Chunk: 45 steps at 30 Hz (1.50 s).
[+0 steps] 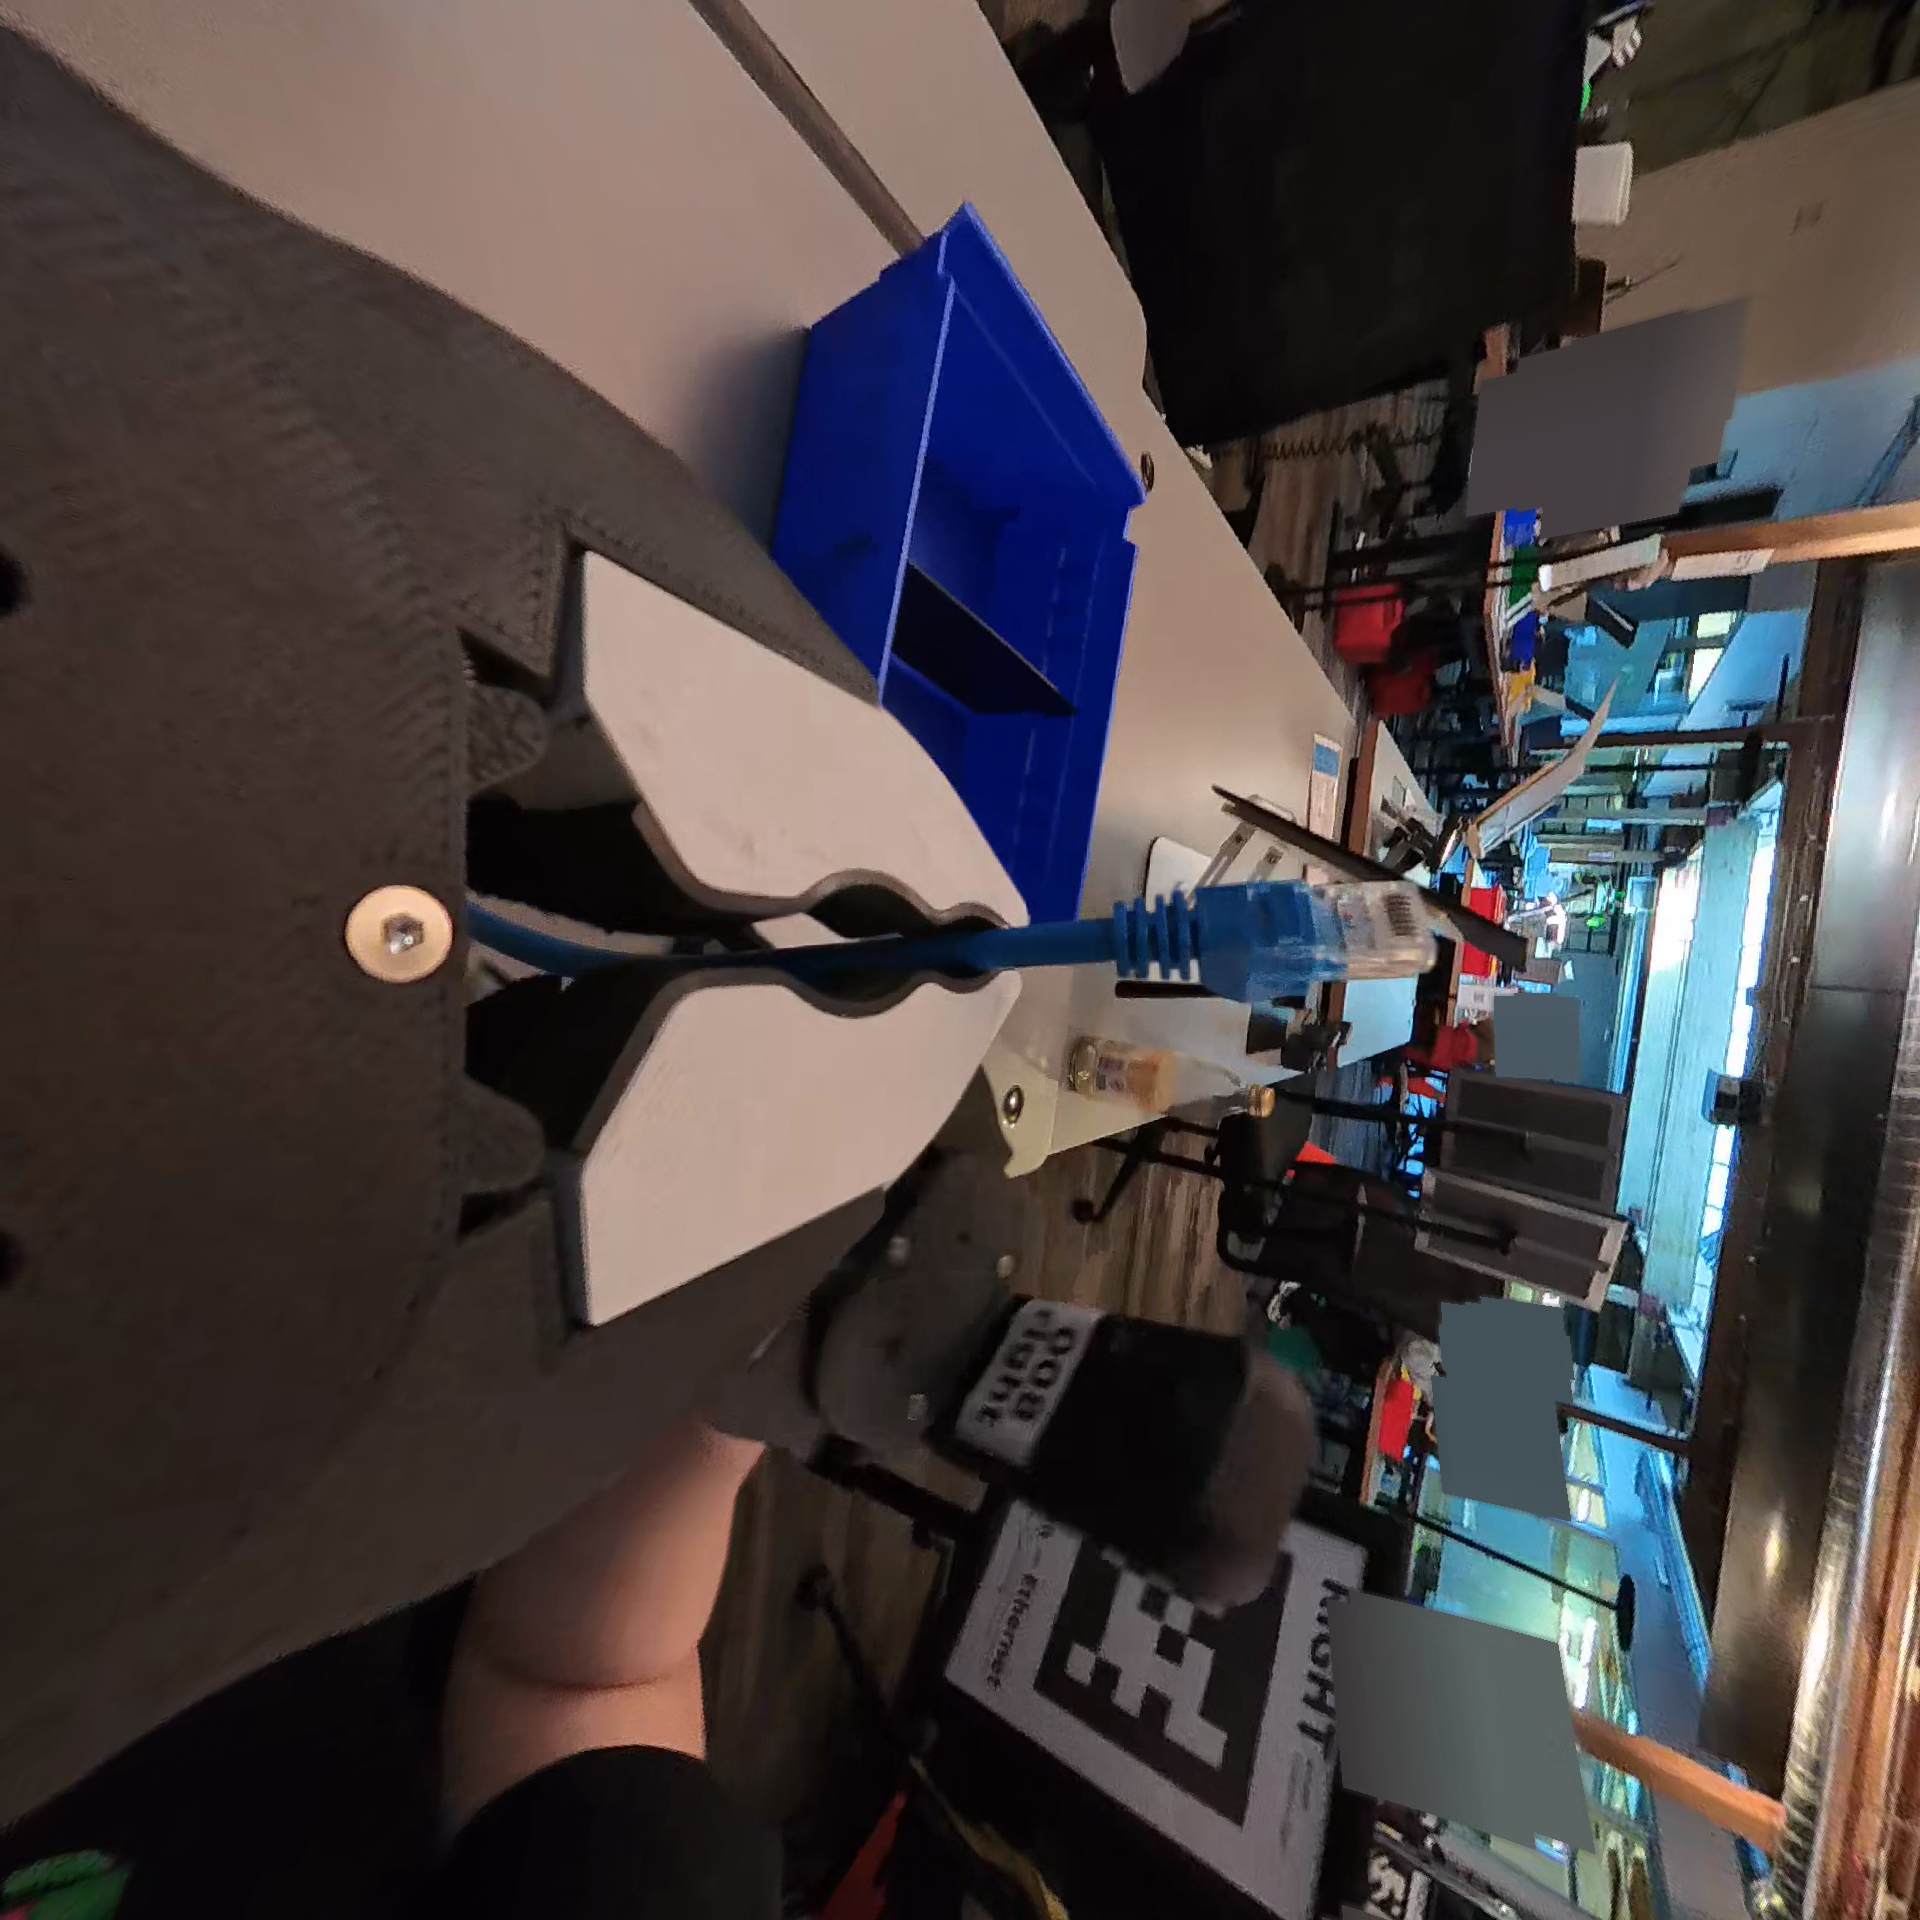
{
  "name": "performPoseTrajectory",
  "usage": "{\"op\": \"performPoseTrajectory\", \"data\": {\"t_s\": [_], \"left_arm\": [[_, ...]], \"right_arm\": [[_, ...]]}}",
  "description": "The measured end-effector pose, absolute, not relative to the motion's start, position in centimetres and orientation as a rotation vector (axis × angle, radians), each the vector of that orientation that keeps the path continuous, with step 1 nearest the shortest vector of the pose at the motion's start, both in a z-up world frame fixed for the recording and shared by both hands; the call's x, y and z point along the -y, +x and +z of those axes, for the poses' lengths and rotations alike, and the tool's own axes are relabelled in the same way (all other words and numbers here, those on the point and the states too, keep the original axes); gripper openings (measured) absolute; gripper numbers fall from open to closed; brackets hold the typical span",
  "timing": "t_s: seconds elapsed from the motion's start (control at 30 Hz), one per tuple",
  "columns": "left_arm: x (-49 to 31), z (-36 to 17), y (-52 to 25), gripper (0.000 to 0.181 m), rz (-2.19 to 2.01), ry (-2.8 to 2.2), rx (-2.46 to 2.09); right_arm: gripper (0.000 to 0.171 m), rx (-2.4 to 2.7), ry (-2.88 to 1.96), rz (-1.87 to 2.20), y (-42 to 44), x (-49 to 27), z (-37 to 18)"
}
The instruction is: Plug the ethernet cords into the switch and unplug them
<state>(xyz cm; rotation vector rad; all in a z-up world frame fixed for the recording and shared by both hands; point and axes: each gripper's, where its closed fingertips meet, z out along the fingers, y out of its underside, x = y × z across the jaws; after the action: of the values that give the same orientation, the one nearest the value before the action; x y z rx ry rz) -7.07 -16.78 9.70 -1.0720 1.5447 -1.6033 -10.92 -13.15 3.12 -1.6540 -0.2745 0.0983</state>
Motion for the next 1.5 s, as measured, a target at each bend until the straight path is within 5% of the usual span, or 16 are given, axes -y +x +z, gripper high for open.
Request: {"op": "performPoseTrajectory", "data": {"t_s": [0.13,0.47,0.77,1.17,1.33,1.5], "left_arm": [[16.8,11.1,-7.7,0.0,-1.686,-1.086,-1.479],[15.1,12.6,-11.4,0.018,-1.817,-1.032,-1.548],[14.6,11.2,-12.5,0.051,-1.783,-1.048,-1.674],[17.0,10.9,-14.3,0.04,-1.954,-0.938,-1.838],[17.8,9.9,-14.3,0.014,-1.962,-0.934,-1.926],[16.9,10.8,-13.7,0.012,-1.876,-0.912,-1.842]], "right_arm": [[0.008,0.373,-1.551,0.017,-12.7,13.3,3.8],[0.006,0.707,-1.836,-0.219,-11.2,16.5,3.2],[0.006,0.934,-1.849,-0.183,-12.2,18.6,3.6],[0.006,1.136,-1.93,0.035,-11.8,21.4,2.2],[0.006,1.183,-1.932,0.062,-12.0,22.0,1.5],[0.008,1.043,-1.867,0.023,-10.4,20.6,2.6]]}}
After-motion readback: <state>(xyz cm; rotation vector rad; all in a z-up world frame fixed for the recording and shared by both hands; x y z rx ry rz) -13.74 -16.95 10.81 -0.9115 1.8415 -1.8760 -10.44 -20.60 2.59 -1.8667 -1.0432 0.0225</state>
